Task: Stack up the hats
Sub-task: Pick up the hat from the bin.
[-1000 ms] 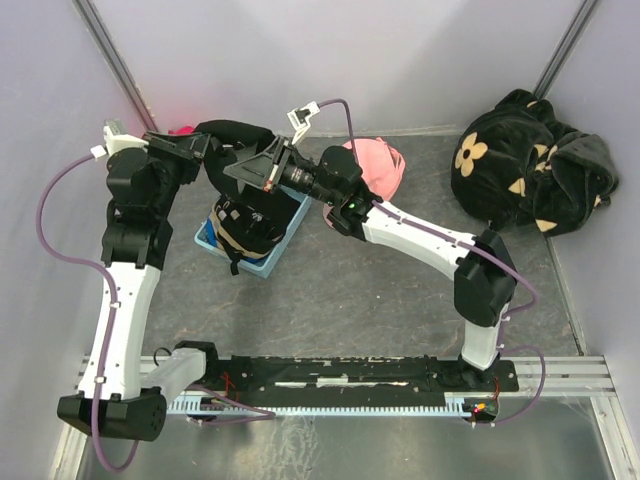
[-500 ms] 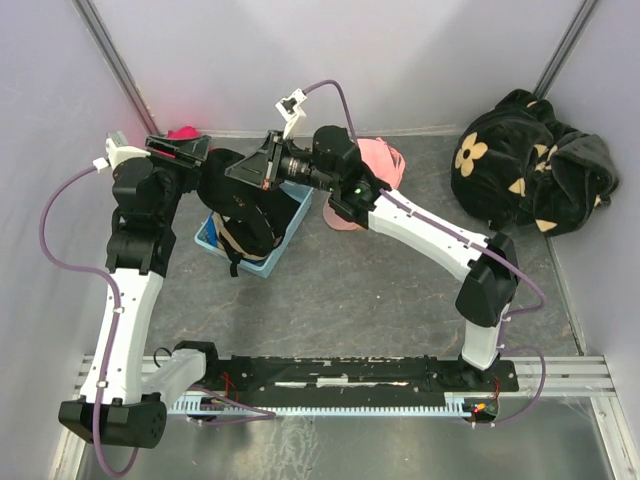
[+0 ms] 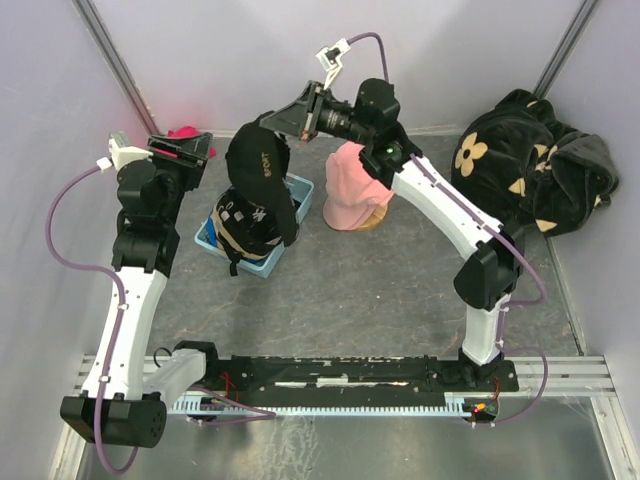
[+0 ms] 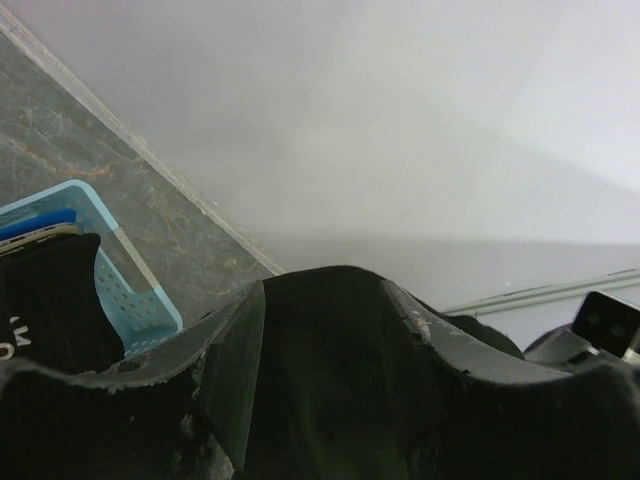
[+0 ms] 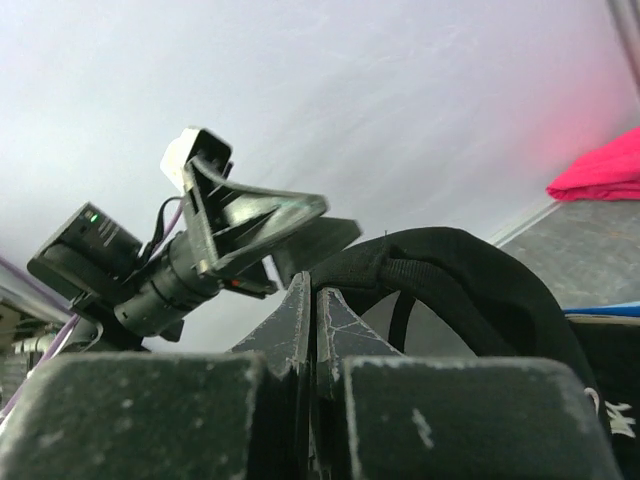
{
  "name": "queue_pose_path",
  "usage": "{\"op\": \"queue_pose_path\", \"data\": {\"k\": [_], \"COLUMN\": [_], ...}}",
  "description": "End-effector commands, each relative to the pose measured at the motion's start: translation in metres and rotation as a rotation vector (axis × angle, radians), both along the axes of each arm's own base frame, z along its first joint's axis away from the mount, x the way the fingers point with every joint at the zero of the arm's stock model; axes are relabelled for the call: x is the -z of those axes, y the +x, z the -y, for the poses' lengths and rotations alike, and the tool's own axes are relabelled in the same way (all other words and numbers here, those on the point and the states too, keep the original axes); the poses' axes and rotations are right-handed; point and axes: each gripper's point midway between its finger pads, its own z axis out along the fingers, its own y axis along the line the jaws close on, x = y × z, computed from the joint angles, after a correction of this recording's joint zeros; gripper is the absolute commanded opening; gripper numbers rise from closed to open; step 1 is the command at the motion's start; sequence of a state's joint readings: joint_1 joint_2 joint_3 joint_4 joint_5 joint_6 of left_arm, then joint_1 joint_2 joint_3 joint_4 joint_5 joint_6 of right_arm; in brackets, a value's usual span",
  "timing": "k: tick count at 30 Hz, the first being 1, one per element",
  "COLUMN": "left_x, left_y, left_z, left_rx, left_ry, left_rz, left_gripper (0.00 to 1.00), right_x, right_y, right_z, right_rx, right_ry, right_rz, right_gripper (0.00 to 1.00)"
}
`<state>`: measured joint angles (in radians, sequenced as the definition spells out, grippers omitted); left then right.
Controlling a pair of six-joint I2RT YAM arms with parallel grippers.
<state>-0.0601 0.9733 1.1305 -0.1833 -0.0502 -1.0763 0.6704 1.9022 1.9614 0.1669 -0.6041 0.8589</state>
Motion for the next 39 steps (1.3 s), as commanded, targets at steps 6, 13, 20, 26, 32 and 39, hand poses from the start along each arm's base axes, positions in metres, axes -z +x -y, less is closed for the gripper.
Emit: {"op": "queue_pose_path", "data": {"k": [6,13,20,26,32,39], "left_x": [0.005,0.014,0.031,0.046,0.058,0.06], "left_y": [0.021,0.018,0.013,0.011,-0.004,-0.009], "left_z": [0.009,0.028,0.045,0.08,0.099,0.102], "left_rx": [0.051,0.168,0.209,0.172,0.127,0.078], "left_ry": [0.027,0.125,0.286,0.526,0.638,0.709], "left_rz": [0.045,0.078,0.079,0.068,0.118,0.127], "left_gripper": [0.56,0.56,0.57,0.59,0.64,0.68], "right_x": [-0.017,-0.032,-0.042,-0.043,-0.033,-0.02], "right_y": [0.037,0.063,0.08,0.089,0.09,0.083], "right_z": [0.017,0.015,0.011,0.009,0.003,-0.009], "right_rx": [-0.037,0.048,0.127,0.197,0.235,0.288], "right_ry": [0.146,0.155,0.118,0.083,0.017,-0.088], "right_rz": [0.006,0.05,0.095,0.113,0.14,0.203], "right_gripper": [0.01,0.01,0.01,0.01,0.01,0.01]}}
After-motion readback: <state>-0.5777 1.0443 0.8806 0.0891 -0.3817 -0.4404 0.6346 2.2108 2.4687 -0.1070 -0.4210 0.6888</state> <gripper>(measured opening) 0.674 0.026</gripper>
